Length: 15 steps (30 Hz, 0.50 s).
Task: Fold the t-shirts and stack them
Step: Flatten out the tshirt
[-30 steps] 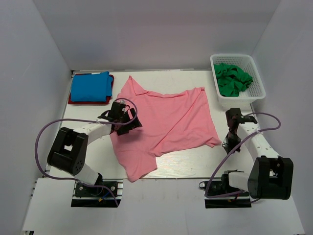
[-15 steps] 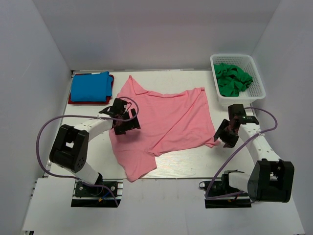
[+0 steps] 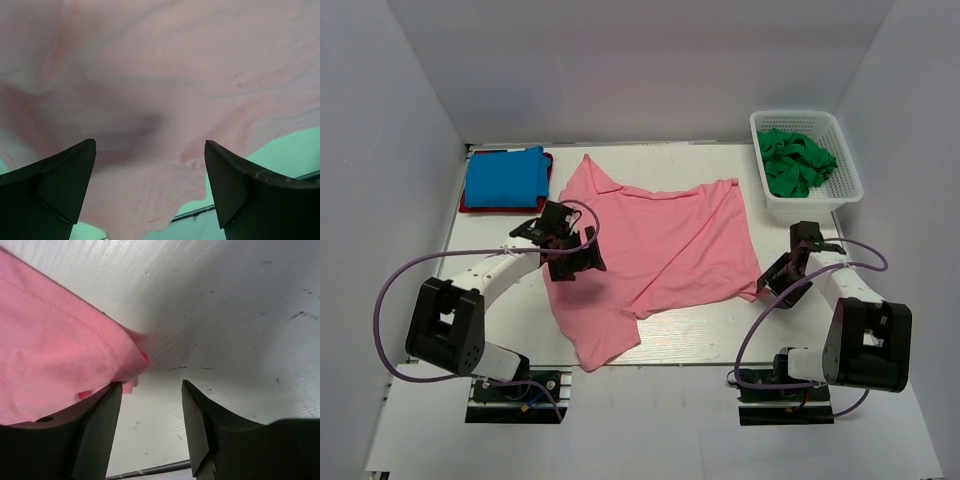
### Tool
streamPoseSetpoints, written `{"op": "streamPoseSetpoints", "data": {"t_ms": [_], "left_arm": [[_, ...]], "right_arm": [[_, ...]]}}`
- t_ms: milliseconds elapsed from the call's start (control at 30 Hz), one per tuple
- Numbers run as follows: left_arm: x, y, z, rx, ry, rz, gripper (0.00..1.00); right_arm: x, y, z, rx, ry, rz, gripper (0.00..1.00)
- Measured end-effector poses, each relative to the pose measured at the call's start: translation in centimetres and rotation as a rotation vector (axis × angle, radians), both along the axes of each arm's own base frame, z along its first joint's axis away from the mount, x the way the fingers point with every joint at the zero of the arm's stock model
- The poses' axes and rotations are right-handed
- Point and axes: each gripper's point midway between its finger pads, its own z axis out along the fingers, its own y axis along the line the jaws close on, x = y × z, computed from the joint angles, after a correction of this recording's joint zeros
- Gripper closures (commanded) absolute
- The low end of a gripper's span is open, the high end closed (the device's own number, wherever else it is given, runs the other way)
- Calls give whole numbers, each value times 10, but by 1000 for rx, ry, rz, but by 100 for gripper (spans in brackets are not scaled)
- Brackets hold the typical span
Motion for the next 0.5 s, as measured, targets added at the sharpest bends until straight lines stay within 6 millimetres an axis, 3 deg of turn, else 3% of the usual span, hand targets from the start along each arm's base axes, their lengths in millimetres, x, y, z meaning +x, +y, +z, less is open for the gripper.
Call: {"op": "streamPoseSetpoints", "data": {"t_ms": [100,133,167,233,367,500], "left_arm": [[-15,3,-14,2,50,0,1],[-20,3,-18,0,67,-1,1],[-25,3,-23,-4,83,-1,1],[-32,3,-30,-16,108,-6,1],[-44,1,-41,-37,147,-8,1],[-43,-1,-41,-53,146,-8,1]], "right_arm": [[0,5,-4,40,3,-16,62],[2,7,-4,53,-5,-19,78],[6,9,-3,74,-19,-30,87],[9,12,-2,90,-31,-26,97],[11,12,-1,95,-43,-28,100],[12,9,5,80,-71,-20,77]]}}
